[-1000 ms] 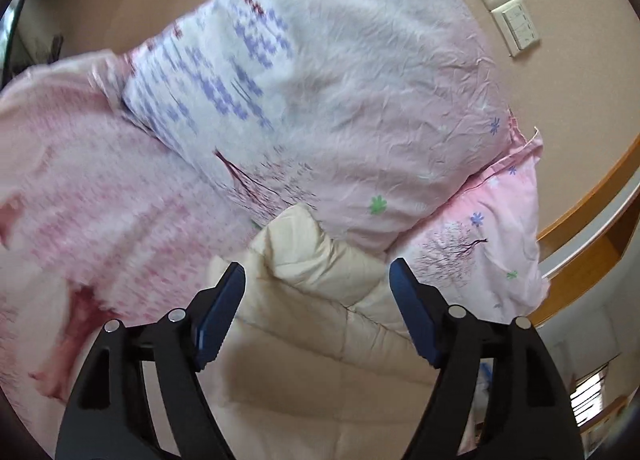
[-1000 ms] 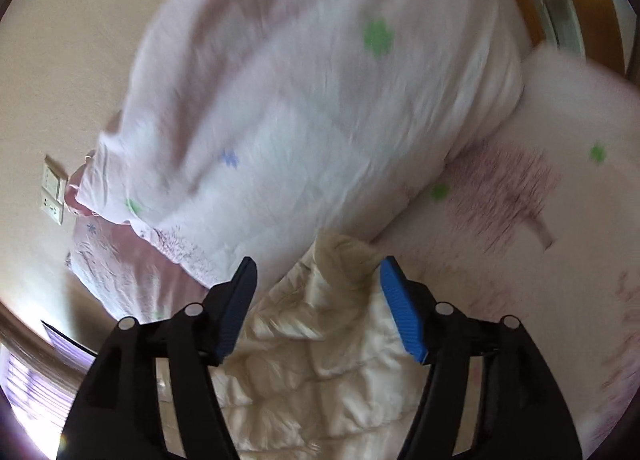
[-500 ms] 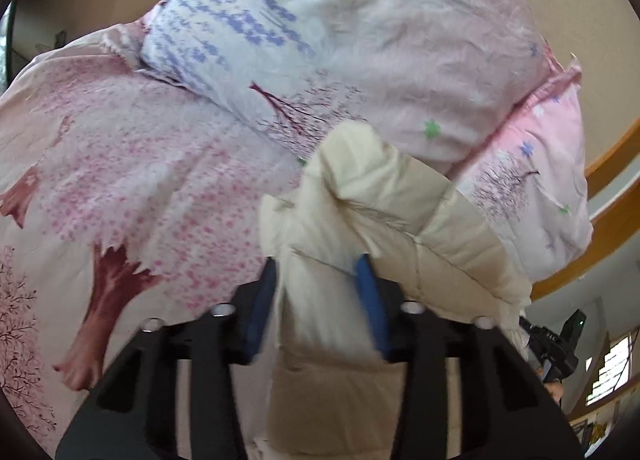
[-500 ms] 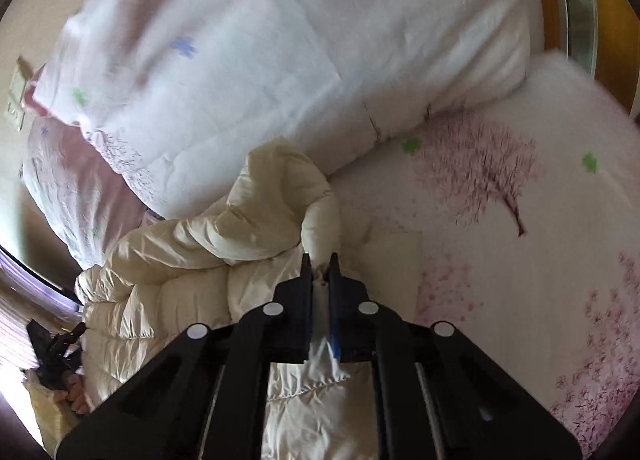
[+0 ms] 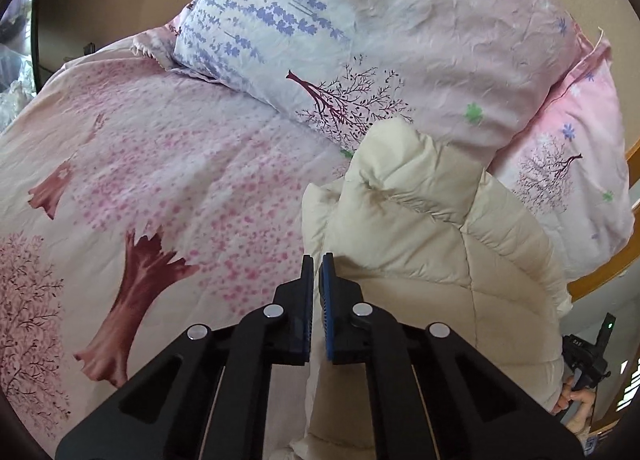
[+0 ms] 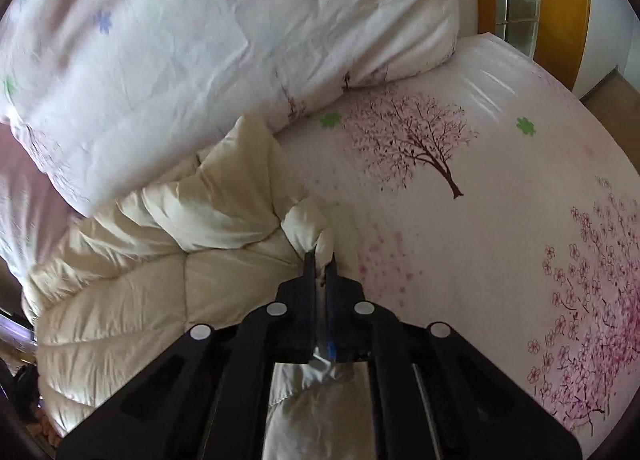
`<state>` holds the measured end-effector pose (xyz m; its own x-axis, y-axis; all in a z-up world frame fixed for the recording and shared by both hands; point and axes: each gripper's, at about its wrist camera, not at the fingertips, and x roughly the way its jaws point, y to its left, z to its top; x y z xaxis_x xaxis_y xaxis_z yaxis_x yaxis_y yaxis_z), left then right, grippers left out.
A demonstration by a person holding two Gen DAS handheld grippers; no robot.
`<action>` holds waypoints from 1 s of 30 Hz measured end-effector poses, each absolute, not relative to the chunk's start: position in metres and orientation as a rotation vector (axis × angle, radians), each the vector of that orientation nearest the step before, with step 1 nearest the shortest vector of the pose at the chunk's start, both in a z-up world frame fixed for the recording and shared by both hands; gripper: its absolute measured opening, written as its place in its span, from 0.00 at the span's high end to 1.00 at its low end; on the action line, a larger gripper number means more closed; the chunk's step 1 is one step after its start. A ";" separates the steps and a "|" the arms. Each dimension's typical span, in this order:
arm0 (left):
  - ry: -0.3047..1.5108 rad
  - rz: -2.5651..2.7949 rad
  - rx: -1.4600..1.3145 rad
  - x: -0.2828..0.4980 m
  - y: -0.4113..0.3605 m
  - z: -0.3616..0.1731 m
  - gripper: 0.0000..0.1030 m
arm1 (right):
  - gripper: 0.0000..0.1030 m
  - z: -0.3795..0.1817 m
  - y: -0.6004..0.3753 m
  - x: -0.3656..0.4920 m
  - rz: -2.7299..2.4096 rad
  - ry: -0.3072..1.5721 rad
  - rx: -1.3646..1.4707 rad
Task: Fold large clothes
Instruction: 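Open both tools and release the folded hem onto the jacket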
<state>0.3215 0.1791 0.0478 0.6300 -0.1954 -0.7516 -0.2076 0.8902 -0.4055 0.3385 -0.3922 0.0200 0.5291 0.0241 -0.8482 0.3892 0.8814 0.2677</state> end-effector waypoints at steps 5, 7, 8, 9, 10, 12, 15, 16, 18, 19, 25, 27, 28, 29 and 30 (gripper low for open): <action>0.772 -0.001 -0.415 0.305 0.173 0.086 0.95 | 0.69 0.058 -0.389 0.320 -0.183 0.858 0.445; 0.725 -0.041 -0.403 0.301 0.162 0.100 0.87 | 0.69 0.068 -0.378 0.323 -0.064 0.844 0.455; 0.711 -0.065 -0.399 0.301 0.156 0.106 0.71 | 0.69 0.068 -0.371 0.328 -0.018 0.854 0.462; 0.708 -0.104 -0.397 0.303 0.146 0.109 0.62 | 0.69 0.067 -0.366 0.332 0.018 0.872 0.464; 0.720 -0.133 -0.395 0.308 0.137 0.109 0.49 | 0.69 0.063 -0.359 0.340 0.049 0.901 0.469; 0.770 -0.160 -0.393 0.323 0.122 0.102 0.48 | 0.69 0.050 -0.349 0.359 0.040 0.966 0.473; 0.862 -0.160 -0.400 0.350 0.107 0.084 0.48 | 0.71 0.035 -0.350 0.379 -0.031 1.024 0.481; 0.876 -0.147 -0.389 0.357 0.104 0.079 0.49 | 0.71 0.029 -0.353 0.387 -0.056 1.048 0.486; 0.880 -0.112 -0.378 0.367 0.103 0.071 0.49 | 0.72 0.017 -0.357 0.399 -0.081 1.085 0.491; 0.881 -0.100 -0.377 0.369 0.104 0.068 0.49 | 0.73 0.012 -0.356 0.405 -0.095 1.107 0.478; 0.874 -0.010 -0.346 0.380 0.104 0.052 0.53 | 0.74 -0.001 -0.351 0.424 -0.131 1.171 0.462; 0.877 -0.002 -0.344 0.382 0.102 0.051 0.53 | 0.74 -0.002 -0.348 0.429 -0.124 1.177 0.459; 0.876 -0.009 -0.349 0.379 0.102 0.053 0.52 | 0.74 0.002 -0.349 0.426 -0.109 1.170 0.456; 0.875 -0.027 -0.363 0.375 0.103 0.056 0.51 | 0.71 0.009 -0.350 0.419 -0.094 1.152 0.461; 0.867 -0.066 -0.385 0.366 0.105 0.063 0.49 | 0.64 0.016 -0.356 0.407 -0.076 1.125 0.466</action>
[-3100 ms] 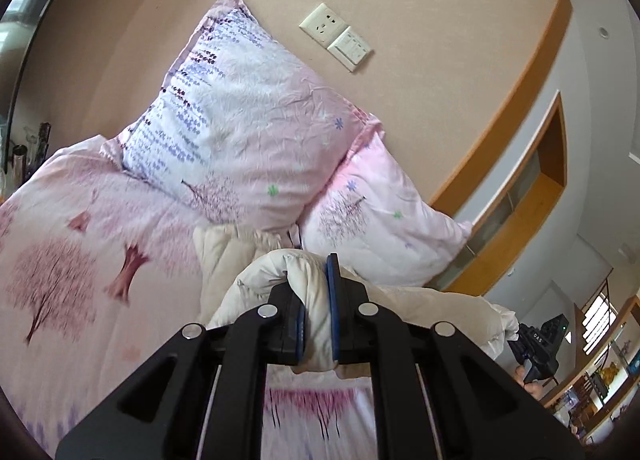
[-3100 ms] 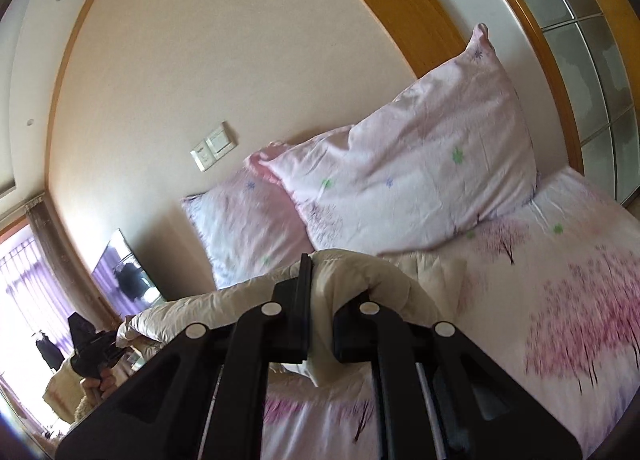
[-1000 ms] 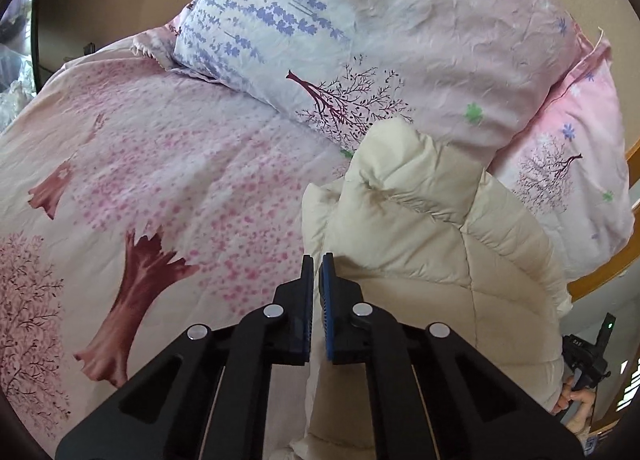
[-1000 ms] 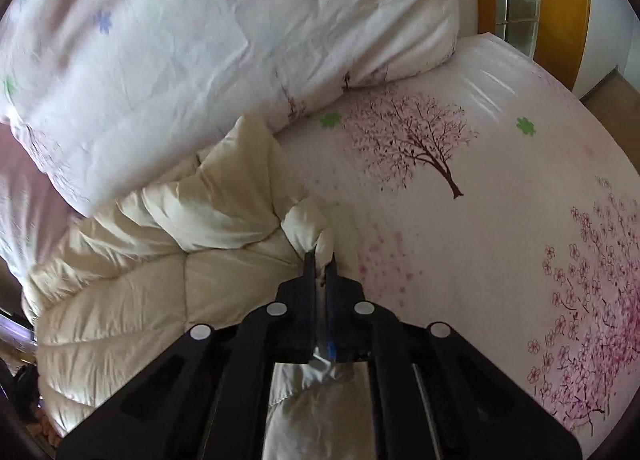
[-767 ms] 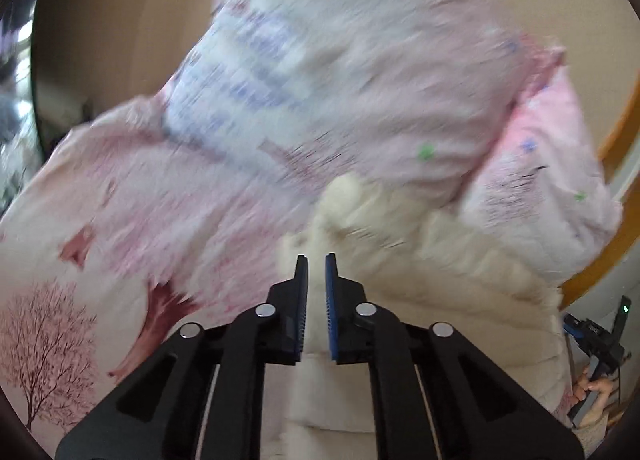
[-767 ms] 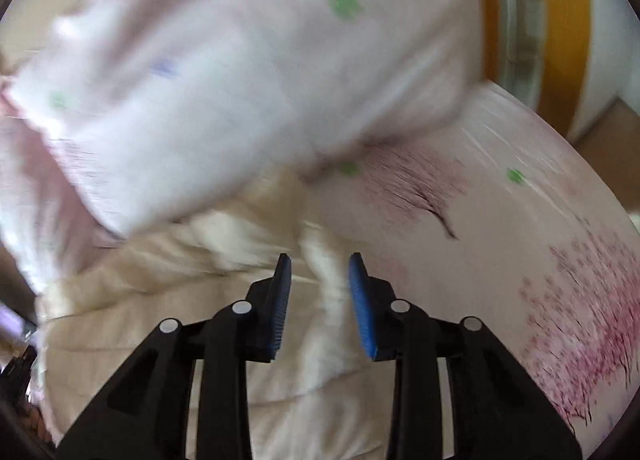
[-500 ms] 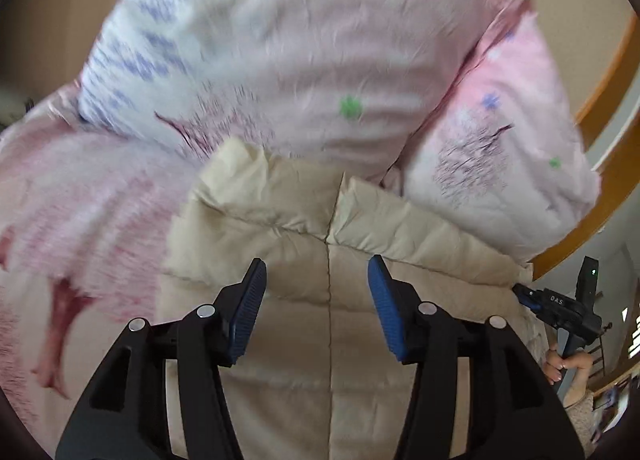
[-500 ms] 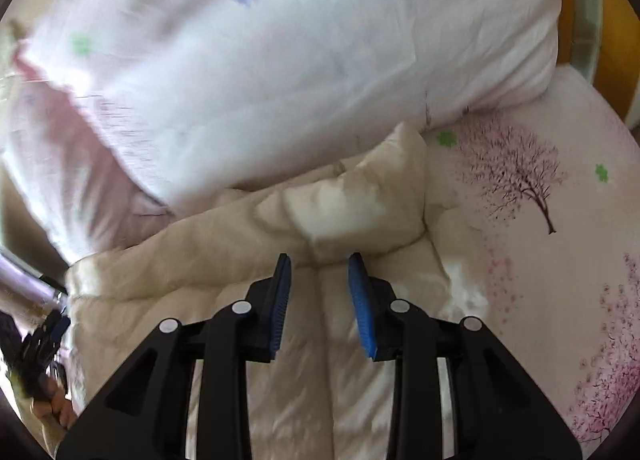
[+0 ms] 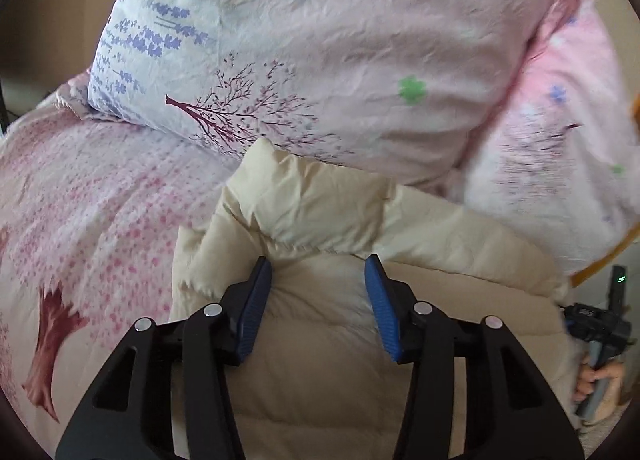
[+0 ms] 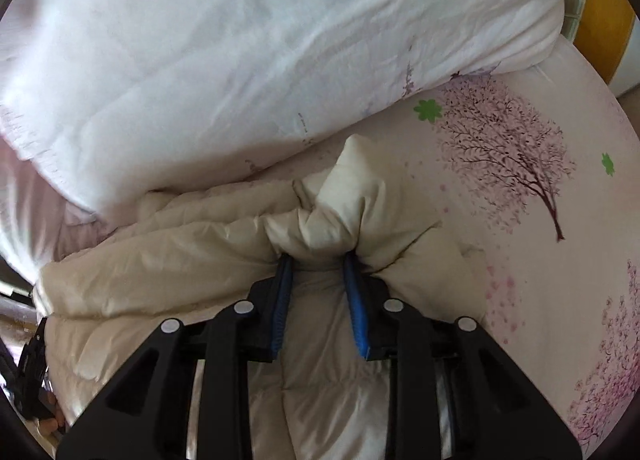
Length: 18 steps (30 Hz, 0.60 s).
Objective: Fold large clothes
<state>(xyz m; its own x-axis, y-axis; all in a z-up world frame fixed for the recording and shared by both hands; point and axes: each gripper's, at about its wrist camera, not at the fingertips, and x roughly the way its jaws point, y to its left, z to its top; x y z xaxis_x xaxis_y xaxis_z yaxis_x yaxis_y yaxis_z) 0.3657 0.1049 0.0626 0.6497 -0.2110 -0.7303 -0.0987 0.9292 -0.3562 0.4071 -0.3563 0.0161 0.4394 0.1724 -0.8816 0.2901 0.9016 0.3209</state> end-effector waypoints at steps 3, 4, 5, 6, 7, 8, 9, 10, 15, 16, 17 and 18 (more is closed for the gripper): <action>0.831 -0.121 -0.372 0.337 0.111 0.080 0.36 | 0.51 0.039 -0.365 0.370 -0.022 1.030 0.470; 0.823 -0.134 -0.363 0.329 0.112 0.084 0.33 | 0.51 0.045 -0.368 0.355 -0.018 1.010 0.462; 0.821 -0.144 -0.357 0.323 0.112 0.086 0.33 | 0.51 0.046 -0.369 0.347 -0.010 1.003 0.463; 0.826 -0.152 -0.353 0.317 0.113 0.086 0.32 | 0.51 0.046 -0.370 0.340 0.000 0.999 0.467; 0.835 -0.158 -0.351 0.314 0.113 0.085 0.32 | 0.51 0.044 -0.371 0.333 0.006 1.005 0.468; 0.849 -0.161 -0.347 0.314 0.112 0.083 0.32 | 0.51 0.041 -0.371 0.331 0.008 1.011 0.466; 0.866 -0.157 -0.337 0.316 0.111 0.078 0.32 | 0.52 0.034 -0.372 0.331 0.002 1.026 0.460; 0.875 -0.149 -0.329 0.318 0.111 0.072 0.32 | 0.53 0.026 -0.376 0.331 -0.008 1.042 0.456; 0.924 -0.121 -0.339 0.327 0.107 0.050 0.32 | 0.53 -0.006 -0.376 0.344 -0.023 1.083 0.493; 0.928 -0.116 -0.337 0.329 0.106 0.048 0.32 | 0.53 -0.006 -0.376 0.347 -0.028 1.084 0.488; 0.933 -0.111 -0.338 0.332 0.106 0.047 0.32 | 0.53 -0.005 -0.375 0.348 -0.030 1.088 0.485; 0.936 -0.107 -0.347 0.331 0.107 0.048 0.32 | 0.53 -0.002 -0.375 0.346 -0.033 1.087 0.481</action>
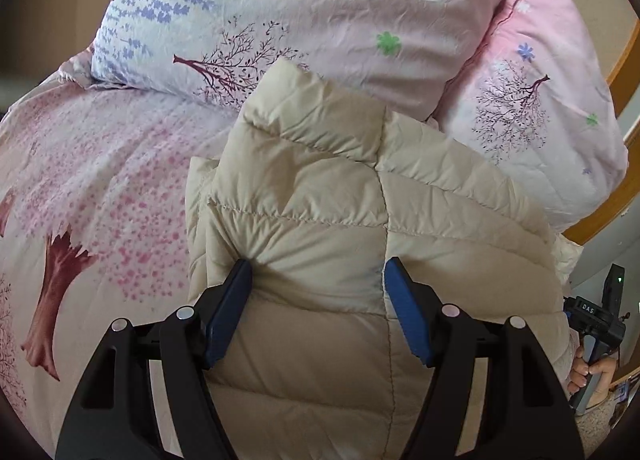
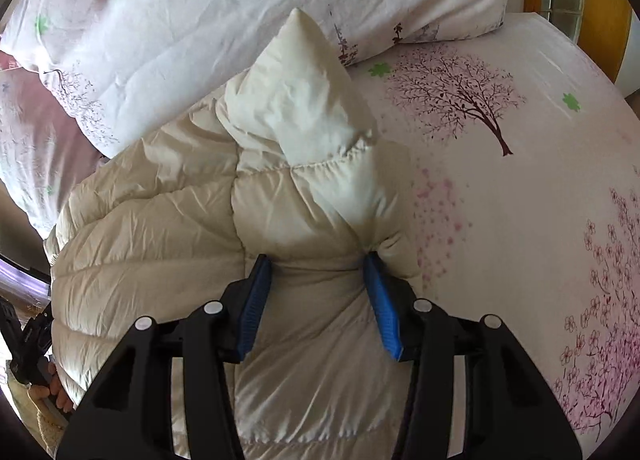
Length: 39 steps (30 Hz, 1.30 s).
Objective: Fold large clothes
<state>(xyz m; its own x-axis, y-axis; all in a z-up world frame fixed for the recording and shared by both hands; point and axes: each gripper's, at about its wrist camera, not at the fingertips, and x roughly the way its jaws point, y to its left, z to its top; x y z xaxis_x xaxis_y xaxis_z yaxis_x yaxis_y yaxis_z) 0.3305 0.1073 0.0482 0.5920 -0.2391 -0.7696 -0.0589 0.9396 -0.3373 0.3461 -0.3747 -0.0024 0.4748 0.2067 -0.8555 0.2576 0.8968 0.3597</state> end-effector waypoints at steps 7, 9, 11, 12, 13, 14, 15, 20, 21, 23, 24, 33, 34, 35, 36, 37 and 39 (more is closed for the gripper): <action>0.890 -0.168 -0.381 0.284 0.123 0.070 0.32 | 0.51 0.038 -0.365 0.281 0.069 0.988 0.507; 0.906 -0.163 -0.374 0.279 0.128 0.065 0.32 | 0.50 0.033 -0.367 0.274 0.068 1.012 0.520; 0.936 -0.133 -0.356 0.282 0.128 0.055 0.32 | 0.48 0.017 -0.366 0.279 0.046 1.067 0.506; 0.954 -0.124 -0.362 0.283 0.127 0.048 0.32 | 0.48 0.010 -0.365 0.279 0.046 1.084 0.503; 0.955 -0.121 -0.371 0.282 0.128 0.048 0.32 | 0.48 0.010 -0.365 0.278 0.034 1.077 0.518; 0.953 -0.126 -0.384 0.279 0.128 0.050 0.32 | 0.47 0.016 -0.367 0.275 0.029 1.067 0.541; 0.944 -0.145 -0.397 0.273 0.131 0.054 0.32 | 0.40 0.022 -0.370 0.269 0.051 1.047 0.571; 0.913 -0.137 -0.433 0.245 0.160 0.069 0.30 | 0.21 0.035 -0.400 0.236 0.052 1.004 0.664; 0.922 -0.125 -0.447 0.240 0.167 0.068 0.30 | 0.21 0.032 -0.404 0.232 0.053 1.017 0.690; 0.953 -0.119 -0.496 0.232 0.179 0.061 0.30 | 0.21 0.018 -0.413 0.225 0.076 1.056 0.780; 0.968 -0.117 -0.529 0.227 0.183 0.056 0.30 | 0.21 0.015 -0.415 0.220 0.083 1.068 0.810; 1.037 -0.194 -0.694 0.206 0.175 0.031 0.30 | 0.19 -0.015 -0.417 0.209 0.174 1.109 0.976; 1.042 -0.205 -0.710 0.207 0.172 0.029 0.30 | 0.19 -0.018 -0.416 0.208 0.182 1.112 0.996; 1.044 -0.211 -0.719 0.209 0.170 0.027 0.30 | 0.19 -0.021 -0.415 0.212 0.189 1.112 1.006; 1.040 -0.218 -0.734 0.212 0.166 0.026 0.30 | 0.19 -0.021 -0.415 0.212 0.194 1.108 1.014; 1.037 -0.219 -0.743 0.214 0.165 0.025 0.30 | 0.19 -0.021 -0.415 0.212 0.196 1.109 1.019; 1.040 -0.231 -0.794 0.219 0.162 0.022 0.30 | 0.19 -0.024 -0.415 0.211 0.217 1.112 1.062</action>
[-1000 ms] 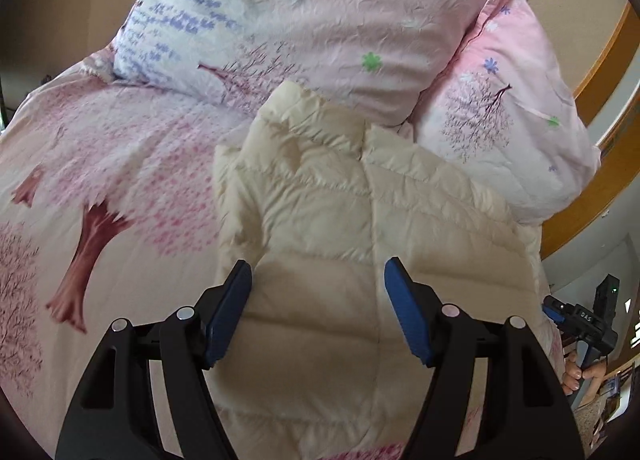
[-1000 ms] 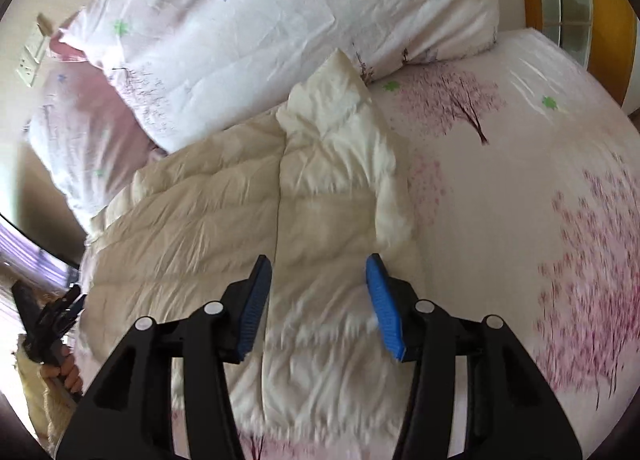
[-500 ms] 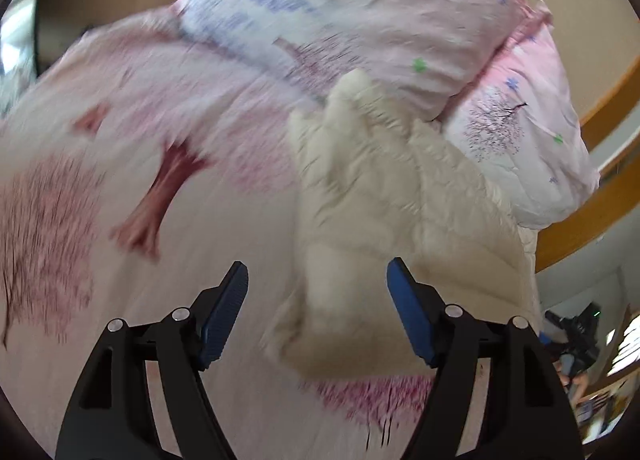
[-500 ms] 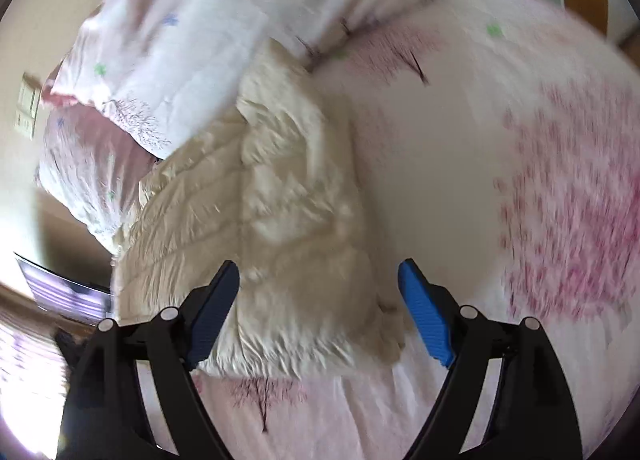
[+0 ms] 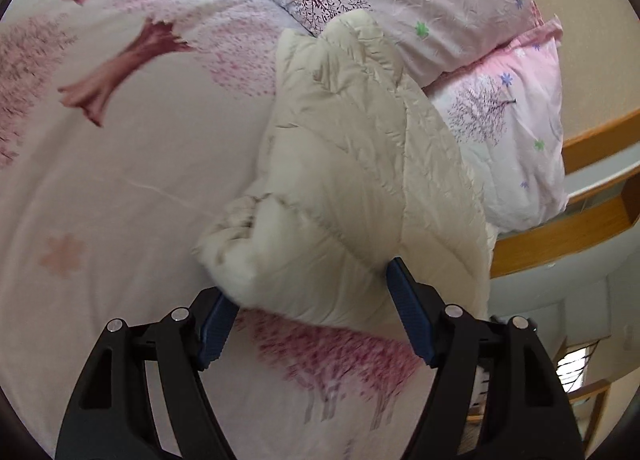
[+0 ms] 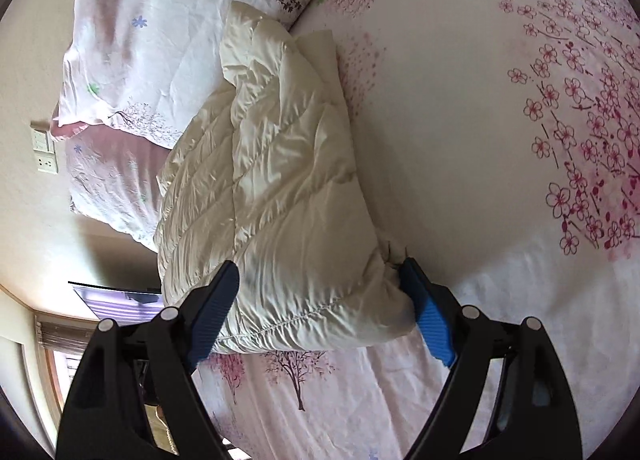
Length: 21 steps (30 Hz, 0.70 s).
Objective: Fold large clothes
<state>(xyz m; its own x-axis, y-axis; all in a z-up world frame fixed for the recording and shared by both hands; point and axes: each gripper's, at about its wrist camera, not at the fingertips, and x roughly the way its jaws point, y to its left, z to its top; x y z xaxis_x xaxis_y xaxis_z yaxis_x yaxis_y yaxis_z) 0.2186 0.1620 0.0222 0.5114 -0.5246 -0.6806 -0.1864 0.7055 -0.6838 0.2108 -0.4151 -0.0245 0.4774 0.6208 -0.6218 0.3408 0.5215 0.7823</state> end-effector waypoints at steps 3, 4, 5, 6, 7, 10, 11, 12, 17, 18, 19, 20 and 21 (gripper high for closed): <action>1.016 -0.219 -0.858 0.224 0.161 0.019 0.31 | 0.23 -0.028 -0.413 0.213 0.256 1.111 1.114; 1.007 -0.213 -0.878 0.225 0.161 0.017 0.32 | 0.27 -0.030 -0.413 0.213 0.256 1.107 1.120; 0.995 -0.203 -0.903 0.227 0.163 0.016 0.37 | 0.37 -0.031 -0.413 0.214 0.250 1.104 1.125; 0.981 -0.192 -0.941 0.228 0.166 0.013 0.40 | 0.47 -0.034 -0.412 0.214 0.256 1.102 1.140; 0.968 -0.187 -0.973 0.229 0.168 0.011 0.47 | 0.53 -0.037 -0.412 0.213 0.268 1.095 1.161; 0.923 -0.190 -1.016 0.228 0.175 0.008 0.69 | 0.70 -0.035 -0.408 0.210 0.296 1.055 1.182; 0.911 -0.197 -1.015 0.227 0.177 0.010 0.76 | 0.74 -0.030 -0.406 0.209 0.302 1.040 1.168; 0.892 -0.210 -1.012 0.225 0.179 0.014 0.78 | 0.76 -0.027 -0.404 0.209 0.309 1.030 1.161; 0.788 -0.239 -0.980 0.206 0.194 0.043 0.85 | 0.78 -0.001 -0.388 0.203 0.377 1.002 1.105; 0.767 -0.237 -0.973 0.198 0.200 0.050 0.86 | 0.78 0.003 -0.384 0.200 0.396 1.002 1.094; 0.757 -0.233 -0.970 0.193 0.202 0.054 0.86 | 0.78 0.007 -0.378 0.197 0.417 1.003 1.083; 0.737 -0.228 -0.969 0.181 0.210 0.059 0.86 | 0.78 0.010 -0.373 0.192 0.437 1.007 1.073; 0.727 -0.220 -0.967 0.173 0.214 0.062 0.86 | 0.78 0.013 -0.368 0.188 0.457 1.012 1.060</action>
